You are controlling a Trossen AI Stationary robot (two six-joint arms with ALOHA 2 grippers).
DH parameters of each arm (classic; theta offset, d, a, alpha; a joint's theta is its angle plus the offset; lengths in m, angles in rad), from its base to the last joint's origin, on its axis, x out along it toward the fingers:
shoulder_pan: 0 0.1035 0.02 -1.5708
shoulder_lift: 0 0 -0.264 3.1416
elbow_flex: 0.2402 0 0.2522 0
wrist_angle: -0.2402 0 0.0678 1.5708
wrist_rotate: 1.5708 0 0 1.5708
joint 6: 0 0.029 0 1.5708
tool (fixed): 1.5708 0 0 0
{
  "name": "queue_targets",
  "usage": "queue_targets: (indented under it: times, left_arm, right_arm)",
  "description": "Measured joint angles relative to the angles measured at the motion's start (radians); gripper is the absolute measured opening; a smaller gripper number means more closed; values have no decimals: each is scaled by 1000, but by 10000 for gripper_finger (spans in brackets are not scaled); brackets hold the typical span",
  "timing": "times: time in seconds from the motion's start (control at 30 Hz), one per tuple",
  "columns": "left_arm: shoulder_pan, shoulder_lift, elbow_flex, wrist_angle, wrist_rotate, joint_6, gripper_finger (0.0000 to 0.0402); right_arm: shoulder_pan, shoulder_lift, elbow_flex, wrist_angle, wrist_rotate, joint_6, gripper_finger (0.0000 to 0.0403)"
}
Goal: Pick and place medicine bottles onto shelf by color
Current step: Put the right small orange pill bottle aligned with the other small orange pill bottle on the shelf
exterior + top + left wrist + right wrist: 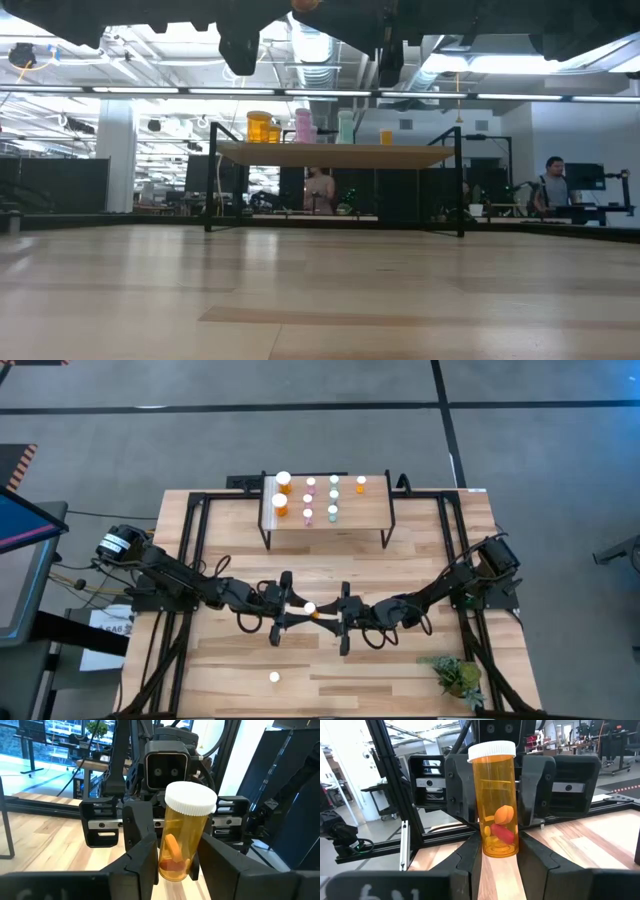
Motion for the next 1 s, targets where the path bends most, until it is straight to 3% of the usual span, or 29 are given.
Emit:
queue_targets:
  times: [0.3,0.63,0.77,1.0]
  left_arm:
    - [0,0,0,-4,4,-1,112]
    - [0,-1,0,-29,8,-3,110]
    - [1,-38,0,-108,6,-1,109]
    - [1,-136,0,-314,-16,19,109]
  right_arm:
    - [-6,0,0,-6,0,38,128]
    - [-6,0,1,-54,-24,83,220]
    - [-6,0,1,-86,-24,96,243]
    - [-14,0,1,-83,-24,97,241]
